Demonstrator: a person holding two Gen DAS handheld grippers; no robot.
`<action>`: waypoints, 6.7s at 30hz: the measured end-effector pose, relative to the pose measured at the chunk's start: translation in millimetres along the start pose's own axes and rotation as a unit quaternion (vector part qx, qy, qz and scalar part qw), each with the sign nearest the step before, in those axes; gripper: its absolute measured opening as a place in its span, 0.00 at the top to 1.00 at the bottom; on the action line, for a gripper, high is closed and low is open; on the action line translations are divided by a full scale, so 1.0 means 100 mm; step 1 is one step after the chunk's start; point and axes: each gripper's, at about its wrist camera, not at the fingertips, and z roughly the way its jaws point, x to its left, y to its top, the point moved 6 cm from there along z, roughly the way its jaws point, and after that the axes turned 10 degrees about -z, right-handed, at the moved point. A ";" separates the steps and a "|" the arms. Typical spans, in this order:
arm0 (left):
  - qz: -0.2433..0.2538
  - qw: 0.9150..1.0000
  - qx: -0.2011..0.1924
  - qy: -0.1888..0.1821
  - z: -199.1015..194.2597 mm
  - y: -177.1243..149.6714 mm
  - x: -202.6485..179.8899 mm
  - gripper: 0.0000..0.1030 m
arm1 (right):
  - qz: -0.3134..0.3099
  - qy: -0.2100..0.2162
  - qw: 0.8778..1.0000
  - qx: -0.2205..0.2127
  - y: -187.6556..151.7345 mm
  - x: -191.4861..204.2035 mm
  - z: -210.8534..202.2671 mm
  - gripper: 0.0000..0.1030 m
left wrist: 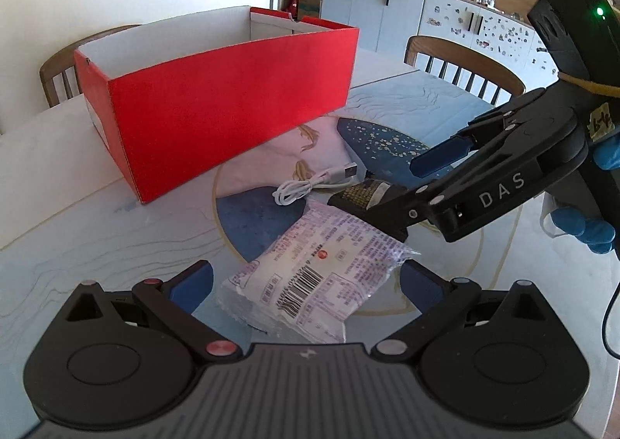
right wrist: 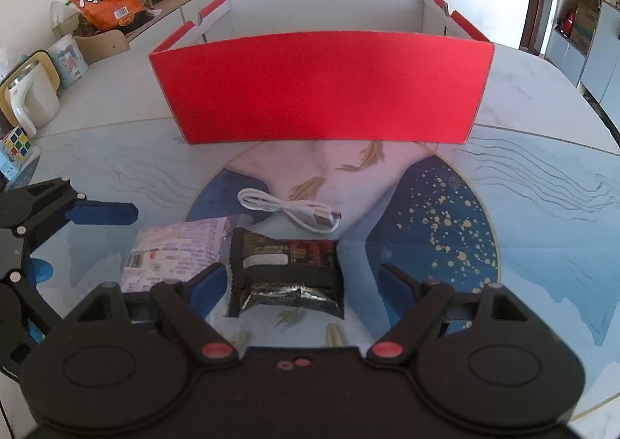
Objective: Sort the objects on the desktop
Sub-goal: 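Grasp the white-purple barcode bag with the left gripper while the right grasps the dark snack pack, then lift and carry the barcode bag and dark snack pack over the red box with both tools, then lower both packs into the box and open both grippers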
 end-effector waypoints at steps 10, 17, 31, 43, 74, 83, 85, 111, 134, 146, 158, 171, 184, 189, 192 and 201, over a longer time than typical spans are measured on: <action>0.022 1.000 0.006 -0.008 0.14 -0.02 -0.01 0.00 | 0.005 -0.004 1.000 0.009 -0.03 0.00 0.12 0.19; 0.025 1.000 0.007 -0.006 0.16 -0.09 0.02 0.00 | -0.015 -0.015 1.000 0.017 -0.05 0.04 0.17 0.19; 0.038 0.999 -0.012 0.015 0.18 -0.12 0.03 0.00 | -0.033 -0.034 0.999 0.010 -0.01 0.08 0.23 0.19; 0.032 0.999 -0.018 0.026 0.14 -0.09 0.05 0.21 | -0.037 -0.038 0.999 0.006 -0.02 0.11 0.18 0.36; -0.015 0.997 -0.029 0.063 -0.15 0.12 0.02 0.47 | -0.044 -0.028 0.999 -0.008 -0.01 0.04 -0.21 0.47; -0.026 0.996 -0.045 0.072 -0.36 0.34 -0.07 0.47 | -0.055 -0.018 0.998 -0.030 0.15 0.02 -0.45 0.47; -0.030 0.996 -0.049 0.074 -0.40 0.40 -0.10 0.47 | -0.059 -0.018 0.997 -0.035 0.19 0.01 -0.51 0.47; -0.054 0.988 -0.098 0.109 -0.71 1.11 -0.26 0.47 | -0.097 -0.006 0.991 -0.092 0.75 -0.22 -0.99 0.47; -0.051 0.975 -0.146 0.157 -0.68 2.05 -0.05 0.46 | -0.125 -0.026 0.981 -0.149 1.42 -0.78 -1.05 0.47; -0.086 0.973 -0.127 0.171 -0.52 2.38 0.31 0.46 | -0.123 -0.015 0.980 -0.156 1.70 -0.95 -0.93 0.47; -0.086 0.976 -0.090 0.181 -0.16 2.44 0.48 0.46 | -0.123 -0.005 0.983 -0.138 1.88 -0.93 -0.58 0.47; -0.088 0.975 -0.056 0.196 0.26 2.43 0.69 0.46 | -0.108 0.006 0.989 -0.103 1.96 -0.95 -0.13 0.47; -0.105 0.975 -0.011 0.196 0.64 2.35 0.89 0.46 | -0.125 0.011 0.990 -0.058 1.97 -0.83 0.27 0.47; -0.109 0.974 0.002 0.199 0.75 2.31 0.94 0.45 | -0.136 0.002 0.990 -0.039 1.93 -0.80 0.40 0.47; -0.105 0.974 0.011 0.200 0.82 2.26 0.96 0.45 | -0.136 0.001 0.990 -0.029 1.91 -0.80 0.47 0.47; -0.106 0.975 0.037 0.193 0.95 2.17 0.99 0.46 | -0.153 0.001 0.988 -0.004 1.84 -0.80 0.63 0.47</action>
